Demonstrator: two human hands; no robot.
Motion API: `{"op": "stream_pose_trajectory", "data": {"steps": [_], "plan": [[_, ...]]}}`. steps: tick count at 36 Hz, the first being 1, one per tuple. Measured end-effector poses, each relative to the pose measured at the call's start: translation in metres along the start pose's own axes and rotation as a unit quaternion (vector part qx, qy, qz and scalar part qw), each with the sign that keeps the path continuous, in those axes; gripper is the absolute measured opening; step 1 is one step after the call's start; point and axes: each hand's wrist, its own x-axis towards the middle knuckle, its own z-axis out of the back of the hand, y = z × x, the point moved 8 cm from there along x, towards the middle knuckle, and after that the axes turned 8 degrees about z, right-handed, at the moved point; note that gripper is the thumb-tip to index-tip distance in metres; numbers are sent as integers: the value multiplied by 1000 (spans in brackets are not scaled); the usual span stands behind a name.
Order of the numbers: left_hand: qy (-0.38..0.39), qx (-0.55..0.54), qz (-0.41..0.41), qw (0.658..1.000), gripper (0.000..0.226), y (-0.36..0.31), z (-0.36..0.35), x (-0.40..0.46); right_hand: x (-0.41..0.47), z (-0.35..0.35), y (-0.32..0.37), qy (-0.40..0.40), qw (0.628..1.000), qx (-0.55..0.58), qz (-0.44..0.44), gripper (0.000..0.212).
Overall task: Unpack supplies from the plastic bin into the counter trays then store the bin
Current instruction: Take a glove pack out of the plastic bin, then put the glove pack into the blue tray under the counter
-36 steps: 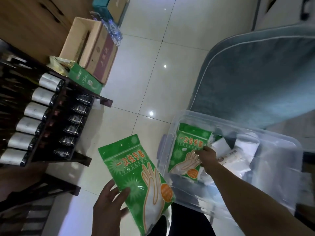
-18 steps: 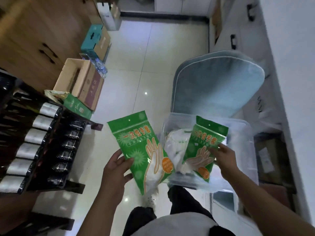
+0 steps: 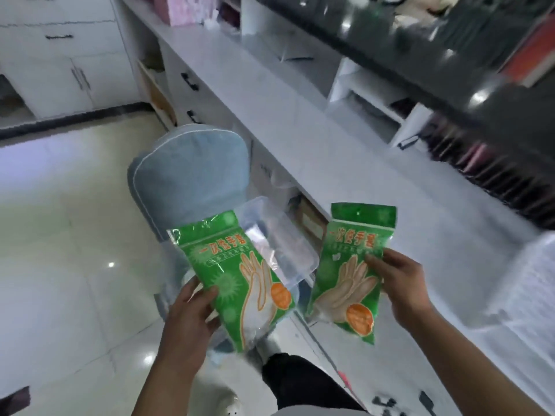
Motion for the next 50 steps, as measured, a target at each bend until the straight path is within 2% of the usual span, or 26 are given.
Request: {"op": "stream_pose_trajectory", "data": {"steps": [8,14,18,26,32,34,37,40,44,47,50], "plan": [[87,57,22,994,38,9,-96,4,34,94,32,-43,999,-2,-15,12],[133,66,29,989,37,20,-146,8,93,124,28,-26,995,-31,-96,21],[149,79,31,985,40,25,-183,15,143,140,19,12,990,-53,-133,23],[139,97,24,985,41,40,-249,31,218,168,-10,52,975,-142,-160,22],[117,114,19,986,39,57,-291,43,236,189,-19,67,977,-163,-122,51],[117,126,17,985,37,62,-305,45,227,192,-7,94,983,-126,-92,45],[117,144,22,982,39,71,-326,48,192,187,3,159,981,-15,-111,28],[110,168,28,979,44,83,-349,52,156,182,7,199,970,65,-121,26],[87,197,36,976,53,100,-377,62,141,195,-8,139,978,98,-122,31],[74,227,55,970,49,115,-390,72,147,209,-22,97,987,42,-121,38],[53,275,50,959,41,124,-397,87,160,215,-31,96,990,-27,-103,47]]}}
